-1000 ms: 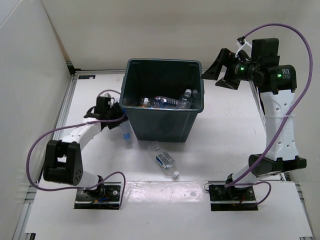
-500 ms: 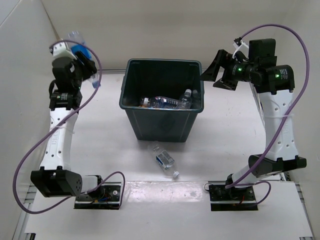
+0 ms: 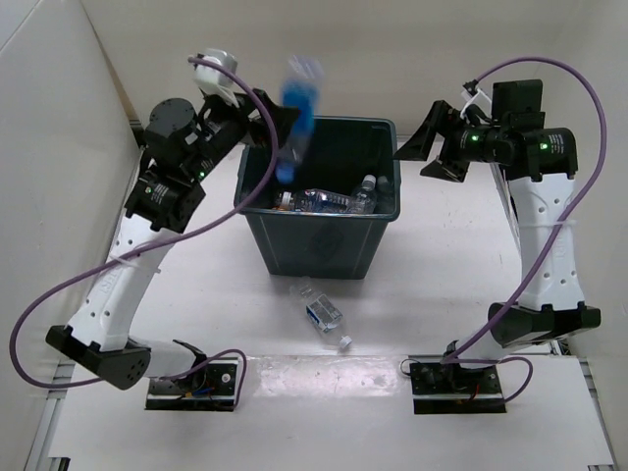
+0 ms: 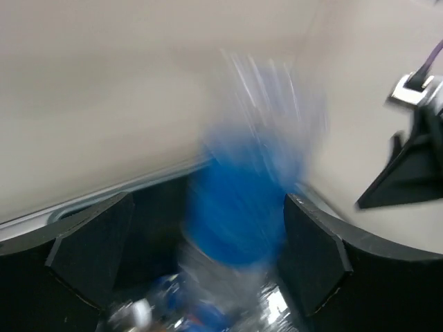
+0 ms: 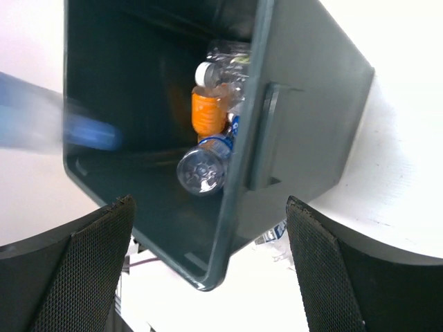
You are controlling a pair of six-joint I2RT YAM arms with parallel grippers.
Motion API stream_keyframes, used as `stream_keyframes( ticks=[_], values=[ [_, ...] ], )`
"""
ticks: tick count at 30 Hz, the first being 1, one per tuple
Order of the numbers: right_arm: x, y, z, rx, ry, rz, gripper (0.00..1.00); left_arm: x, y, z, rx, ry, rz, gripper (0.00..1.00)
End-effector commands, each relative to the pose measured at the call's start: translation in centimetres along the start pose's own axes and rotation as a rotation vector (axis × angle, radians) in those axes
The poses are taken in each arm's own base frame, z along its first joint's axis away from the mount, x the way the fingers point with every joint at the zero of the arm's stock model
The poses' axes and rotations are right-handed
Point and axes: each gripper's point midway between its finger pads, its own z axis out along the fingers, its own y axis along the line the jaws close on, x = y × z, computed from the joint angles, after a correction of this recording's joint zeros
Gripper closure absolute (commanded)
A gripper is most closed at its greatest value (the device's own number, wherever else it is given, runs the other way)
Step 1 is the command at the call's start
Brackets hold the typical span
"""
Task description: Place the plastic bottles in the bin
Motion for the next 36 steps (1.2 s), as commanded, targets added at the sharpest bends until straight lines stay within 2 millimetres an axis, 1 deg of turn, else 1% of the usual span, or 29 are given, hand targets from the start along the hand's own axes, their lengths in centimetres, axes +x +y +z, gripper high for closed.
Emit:
stream_keyframes(
  ticks=[1, 2, 4, 6, 7, 9, 10, 11, 12, 13, 14, 15, 16, 17, 18, 19, 20, 21, 22, 23, 24, 25, 26, 27, 29, 31, 33, 34, 36],
  values=[
    [0.2, 0.2, -1.2, -0.021, -0.009, 0.009, 0.1, -1.3, 1.2, -2.7, -0.088, -0.026, 0.158, 0.0],
    [0.2, -0.1, -1.4, -0.006, -0.013, 0.014, 0.1, -1.8, 2.5, -3.0, -0.157, -0.038, 0.178, 0.0],
    [0.2, 0.5, -2.2, -0.013, -0.034, -0.032, 0.1, -2.7, 5.2, -4.4, -0.297, -0.03, 0.192, 0.0],
    [-0.1, 1.1, -3.2, 0.021, -0.083, -0.117, 0.1, -3.1, 8.7, -6.2, -0.46, -0.025, 0.191, 0.0],
    [0.7, 2.0, -3.1, 0.016, -0.071, -0.166, 0.1, -2.3, 9.6, -6.7, -0.51, -0.007, 0.187, 0.0],
    [0.4, 1.2, -4.3, 0.114, -0.134, -0.267, 0.1, -2.2, 11.3, -8.5, -0.637, -0.023, 0.145, 0.0],
    [0.8, 1.3, -4.1, 0.145, -0.137, -0.301, 0.1, 0.3, 12.1, -8.9, -0.67, 0.048, 0.141, 0.0],
    [1.2, 0.7, -4.1, 0.169, -0.125, -0.308, 0.1, 0.4, 12.4, -10.0, -0.708, 0.038, 0.11, 0.0],
    [1.4, 0.3, -4.3, 0.187, -0.131, -0.279, 0.1, 1.8, 13.4, -10.4, -0.747, 0.06, 0.07, 0.0],
    [1.1, -1.3, -5.0, 0.236, -0.16, -0.198, 0.1, 4.3, 14.0, -11.3, -0.778, 0.13, 0.021, 0.0],
    [0.6, -1.1, -6.2, 0.225, -0.229, -0.181, 0.1, 5.3, 14.2, -12.3, -0.796, 0.143, -0.007, 0.0],
    [1.9, -3.4, -5.8, 0.265, -0.218, -0.1, 0.1, 6.3, 15.1, -13.3, -0.843, 0.155, -0.055, 0.0],
    [1.6, -2.6, -7.5, 0.234, -0.311, -0.119, 0.1, 7.3, 15.3, -13.8, -0.867, 0.166, -0.094, 0.0],
    [2.0, -2.7, -7.6, 0.229, -0.328, -0.131, 0.1, 9.1, 15.7, -14.7, -0.888, 0.198, -0.107, 0.0],
    [1.5, -2.0, -8.1, 0.206, -0.39, -0.166, 0.1, 9.6, 15.6, -15.5, -0.902, 0.206, -0.12, 0.0],
    [3.3, -2.7, -9.0, 0.2, -0.455, -0.235, 0.1, 9.8, 15.5, -16.0, -0.91, 0.196, -0.143, 0.0],
    [4.3, -2.0, -9.0, 0.165, -0.48, -0.296, 0.1, 11.7, 15.8, -16.6, -0.927, 0.249, -0.144, 0.0],
    [3.7, -1.5, -7.8, 0.108, -0.564, -0.391, 0.1, 11.7, 15.5, -17.0, -0.917, 0.247, -0.147, 0.0],
    [6.5, -2.3, -10.6, 0.085, -0.67, -0.486, 0.1, 12.4, 15.6, -17.3, -0.919, 0.265, -0.145, 0.0],
    [8.2, -3.7, -8.8, 0.085, -0.654, -0.525, 0.1, 13.2, 15.7, -17.7, -0.928, 0.291, -0.143, 0.0],
    [8.8, -3.4, -10.8, 0.053, -0.737, -0.58, 0.1, 13.4, 15.7, -17.9, -0.927, 0.293, -0.143, 0.0],
    [10.3, -4.9, -9.9, 0.082, -0.687, -0.616, 0.1, 13.5, 15.5, -18.6, -0.929, 0.291, -0.145, 0.0],
    [11.5, -4.8, -10.3, 0.053, -0.663, -0.656, 0.1, 14.0, 15.4, -19.1, -0.933, 0.316, -0.149, 0.0],
    [13.9, -6.0, -9.5, 0.055, -0.542, -0.682, 0.1, 13.9, 15.3, -19.5, -0.938, 0.312, -0.154, 0.0],
    [17.9, -6.9, -8.4, -0.003, -0.357, -0.71, 0.1, 14.0, 15.0, -20.4, -0.936, 0.334, -0.142, 0.0],
    [18.9, -7.1, -7.9, -0.025, -0.321, -0.709, 0.1, 14.0, 15.0, -20.8, -0.938, 0.337, -0.131, 0.0],
    [20.8, -7.5, -6.4, -0.069, -0.252, -0.746, 0.1, 14.2, 15.0, -21.2, -0.944, 0.345, -0.124, 0.0],
    [21.6, -8.4, -5.1, -0.055, -0.209, -0.776, 0.1, 14.1, 15.0, -21.4, -0.946, 0.336, -0.133, 0.0],
    [21.7, -8.1, -3.9, -0.057, -0.175, -0.815, 0.1, 14.7, 14.8, -21.5, -0.942, 0.352, -0.144, 0.0]
  ],
)
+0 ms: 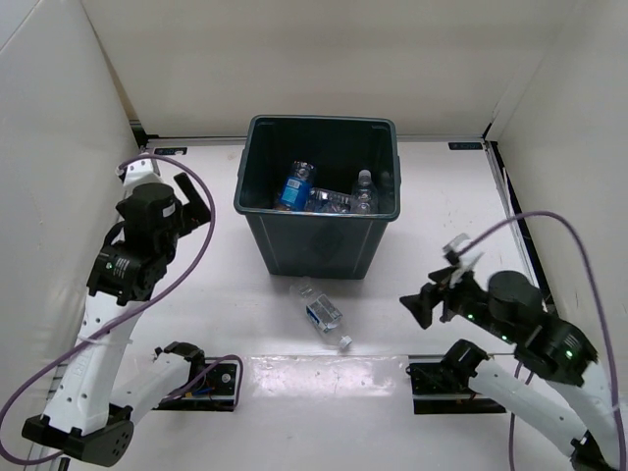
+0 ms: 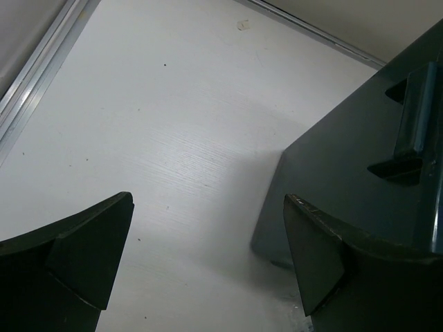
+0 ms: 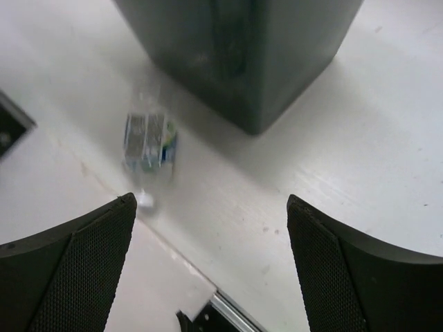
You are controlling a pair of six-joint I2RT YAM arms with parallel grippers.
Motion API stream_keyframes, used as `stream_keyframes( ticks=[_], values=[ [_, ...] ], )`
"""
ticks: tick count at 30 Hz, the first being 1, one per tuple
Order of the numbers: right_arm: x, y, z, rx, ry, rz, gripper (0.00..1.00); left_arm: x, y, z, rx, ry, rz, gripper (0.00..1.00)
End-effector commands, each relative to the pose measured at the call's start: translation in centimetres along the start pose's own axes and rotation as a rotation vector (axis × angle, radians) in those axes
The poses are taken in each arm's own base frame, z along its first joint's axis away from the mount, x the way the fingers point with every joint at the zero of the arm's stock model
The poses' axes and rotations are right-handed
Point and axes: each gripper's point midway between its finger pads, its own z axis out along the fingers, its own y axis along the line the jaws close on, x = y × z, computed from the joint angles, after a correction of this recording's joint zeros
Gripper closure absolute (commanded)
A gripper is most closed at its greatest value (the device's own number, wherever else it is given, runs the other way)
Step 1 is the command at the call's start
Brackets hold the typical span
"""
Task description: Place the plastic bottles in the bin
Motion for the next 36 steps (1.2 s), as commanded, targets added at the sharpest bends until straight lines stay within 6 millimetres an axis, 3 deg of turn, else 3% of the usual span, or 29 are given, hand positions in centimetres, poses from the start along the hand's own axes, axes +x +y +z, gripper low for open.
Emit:
stream_keyframes(
  ticks=[1, 2, 3, 4, 8, 9, 11, 13, 15, 19, 23, 26, 29, 31, 32, 36],
  values=[
    [1.2, 0.3, 2.3, -0.028, 0.086, -0.12, 0.1, 1.3, 0.7, 0.0, -0.025, 0.033, -0.001, 0.0],
    [0.9, 0.7, 3.0, -0.091, 0.072, -0.343, 0.1, 1.4, 0.8, -0.1, -0.022, 0.038, -0.006, 0.0],
    [1.4, 1.7, 4.3, -0.091, 0.125, -0.266, 0.1, 1.6, 0.9, -0.1, -0.025, 0.043, -0.007, 0.0],
    [1.7, 2.1, 4.9, -0.1, 0.141, -0.297, 0.1, 1.9, 1.0, -0.2, -0.028, 0.047, -0.01, 0.0],
    [3.7, 7.9, 7.8, -0.211, 0.158, -0.472, 0.1, 2.1, 1.5, -0.5, -0.039, 0.052, 0.0, 0.0],
    [5.2, 8.2, 9.0, -0.178, 0.218, -0.515, 0.1, 2.1, 1.6, -0.5, -0.042, 0.048, -0.001, 0.0],
    [5.7, 7.8, 9.8, -0.139, 0.262, -0.544, 0.1, 2.2, 2.0, -0.5, -0.054, 0.045, 0.008, 0.0],
    [7.1, 8.0, 10.5, -0.26, 0.341, -0.481, 0.1, 2.6, 2.6, -0.5, -0.07, 0.044, 0.027, 0.0],
    [6.4, 7.8, 11.6, -0.275, 0.302, -0.411, 0.1, 3.1, 3.0, -0.4, -0.081, 0.046, 0.038, 0.0],
    [8.3, 9.4, 12.5, -0.361, 0.334, -0.363, 0.1, 4.5, 3.9, -0.2, -0.114, 0.081, 0.072, 0.0],
    [10.7, 12.9, 12.8, -0.485, 0.426, -0.398, 0.1, 5.4, 4.6, -0.4, -0.13, 0.111, 0.11, 0.0],
    [12.2, 14.4, 14.2, -0.513, 0.464, -0.442, 0.1, 5.9, 5.0, -0.4, -0.14, 0.125, 0.133, 0.0],
    [14.3, 15.2, 16.4, -0.514, 0.536, -0.412, 0.1, 6.4, 5.2, -0.5, -0.145, 0.134, 0.155, 0.0],
    [14.3, 15.0, 17.5, -0.489, 0.567, -0.389, 0.1, 6.7, 4.9, -0.4, -0.135, 0.143, 0.172, 0.0],
    [15.5, 15.2, 18.4, -0.474, 0.62, -0.375, 0.1, 6.8, 4.7, -0.4, -0.129, 0.148, 0.17, 0.0],
    [15.5, 15.7, 19.9, -0.448, 0.634, -0.344, 0.1, 7.6, 3.7, -0.2, -0.085, 0.177, 0.176, 0.0]
  ],
)
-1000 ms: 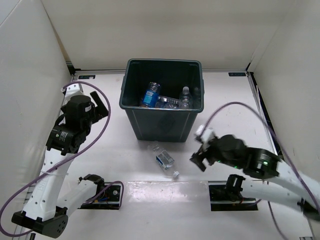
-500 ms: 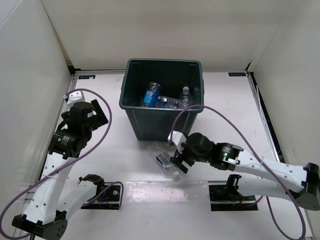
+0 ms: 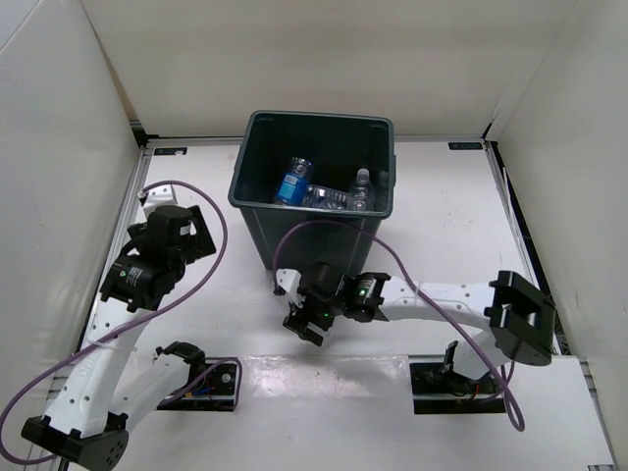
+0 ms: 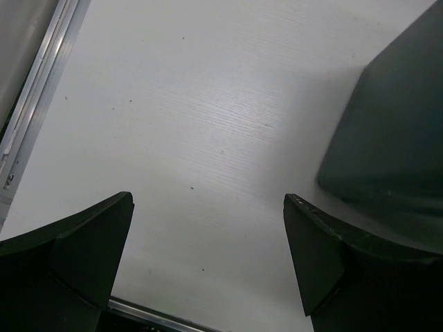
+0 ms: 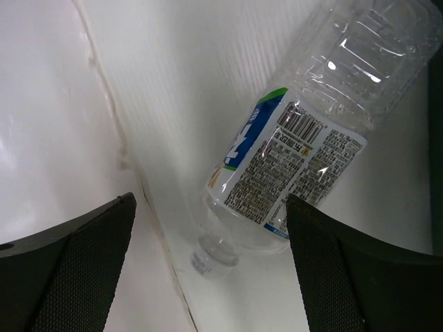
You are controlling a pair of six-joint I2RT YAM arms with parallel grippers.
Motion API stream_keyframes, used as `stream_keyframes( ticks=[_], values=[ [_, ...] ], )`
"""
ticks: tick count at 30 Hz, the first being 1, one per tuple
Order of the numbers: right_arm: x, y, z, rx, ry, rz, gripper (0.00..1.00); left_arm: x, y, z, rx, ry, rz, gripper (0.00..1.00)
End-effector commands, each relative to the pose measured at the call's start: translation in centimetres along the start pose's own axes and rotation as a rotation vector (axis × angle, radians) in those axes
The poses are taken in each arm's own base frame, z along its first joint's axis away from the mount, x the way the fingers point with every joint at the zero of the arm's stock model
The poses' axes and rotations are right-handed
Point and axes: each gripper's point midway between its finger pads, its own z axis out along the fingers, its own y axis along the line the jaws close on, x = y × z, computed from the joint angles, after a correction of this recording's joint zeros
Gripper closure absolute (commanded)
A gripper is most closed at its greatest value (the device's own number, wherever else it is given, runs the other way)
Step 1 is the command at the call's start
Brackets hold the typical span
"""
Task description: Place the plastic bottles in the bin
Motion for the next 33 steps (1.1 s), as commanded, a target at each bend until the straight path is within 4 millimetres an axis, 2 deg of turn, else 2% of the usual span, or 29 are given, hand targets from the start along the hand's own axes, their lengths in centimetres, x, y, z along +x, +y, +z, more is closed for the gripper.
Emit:
stream_keyframes(
  ticks=[1, 5, 7, 8, 16, 18, 22, 23, 33],
  values=[
    [-0.1, 0.1, 1.2, -0.014, 0.027, 0.076, 0.1, 0.6, -0.4, 0.1, 0.021, 0.016, 0.014, 0.0],
    [-0.2, -0.4, 1.3, 0.002, 0.051, 0.083, 0.1, 1.1, -0.5, 0.2, 0.024, 0.025, 0.019, 0.0],
    [-0.9, -1.2, 0.8, 0.038, 0.021, 0.071, 0.1, 0.9, -0.5, 0.1, 0.026, 0.019, 0.013, 0.0],
    [-0.8, -0.7, 0.7, 0.033, 0.016, 0.051, 0.1, 1.1, -0.4, 0.2, 0.022, 0.023, 0.017, 0.0],
    [-4.6, -2.0, -2.3, 0.208, -0.167, -0.001, 0.1, 1.1, -0.1, 0.2, 0.011, 0.011, 0.016, 0.0],
    [-4.2, -3.0, -2.6, 0.258, -0.165, 0.018, 0.1, 0.9, -0.1, 0.3, 0.011, 0.009, 0.015, 0.0],
    [-2.9, -3.3, -1.6, 0.207, -0.11, 0.137, 0.1, 0.6, -0.2, 0.1, 0.013, 0.003, 0.018, 0.0],
    [-2.8, -2.8, -1.0, 0.119, -0.097, 0.185, 0.1, 0.7, -0.2, 0.2, 0.013, 0.007, 0.02, 0.0],
    [-1.6, -1.1, 2.2, 0.0, 0.081, 0.196, 0.1, 1.2, -0.2, 0.1, 0.021, 0.018, 0.022, 0.0]
  ],
)
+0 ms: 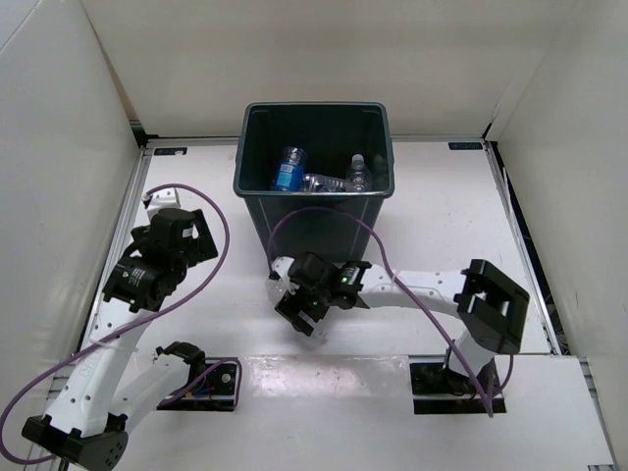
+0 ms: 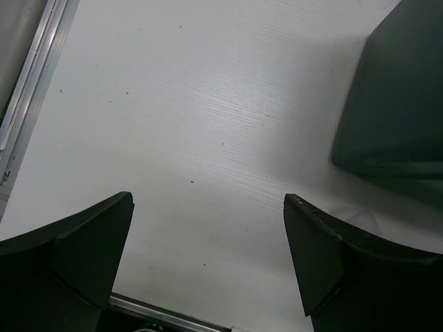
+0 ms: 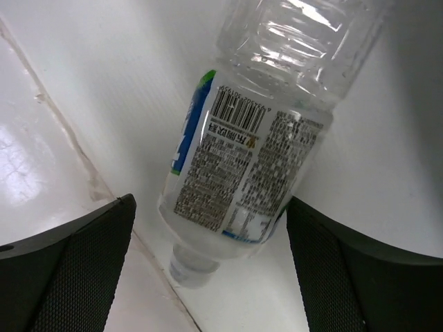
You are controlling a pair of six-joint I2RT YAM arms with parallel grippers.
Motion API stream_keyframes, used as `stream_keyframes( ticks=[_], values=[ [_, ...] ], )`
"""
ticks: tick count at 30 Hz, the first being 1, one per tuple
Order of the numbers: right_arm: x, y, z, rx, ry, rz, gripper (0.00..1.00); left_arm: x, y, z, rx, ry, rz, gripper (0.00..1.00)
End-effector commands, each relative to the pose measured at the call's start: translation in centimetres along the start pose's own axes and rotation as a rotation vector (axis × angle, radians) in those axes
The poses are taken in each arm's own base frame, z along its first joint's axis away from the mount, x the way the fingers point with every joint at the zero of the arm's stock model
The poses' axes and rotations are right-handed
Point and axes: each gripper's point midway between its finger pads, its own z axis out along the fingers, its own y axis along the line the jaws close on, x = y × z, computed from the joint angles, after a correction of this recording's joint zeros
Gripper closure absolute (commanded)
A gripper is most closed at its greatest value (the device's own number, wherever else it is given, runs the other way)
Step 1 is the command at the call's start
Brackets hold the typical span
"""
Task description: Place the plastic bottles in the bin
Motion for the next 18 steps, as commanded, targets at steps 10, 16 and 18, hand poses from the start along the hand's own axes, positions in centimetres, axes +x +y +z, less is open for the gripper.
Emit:
stream_keyframes(
  ticks=[10, 16, 18],
  values=[
    [1.1, 0.3, 1.3, -0.03, 0.187, 0.049, 0.17, 0.4, 0.3, -0.3, 0.01, -0.011, 0.002, 0.0],
    [2.5, 1.1, 0.2, 0.014, 0.27, -0.133, 0.33, 0.3, 0.3, -0.2, 0.008, -0.023, -0.002, 0.0],
    [2.2, 0.9, -0.8, 0.023, 0.244, -0.135, 0.44, 0.1, 0.4, -0.2, 0.003, -0.029, 0.0, 0.0]
  ],
)
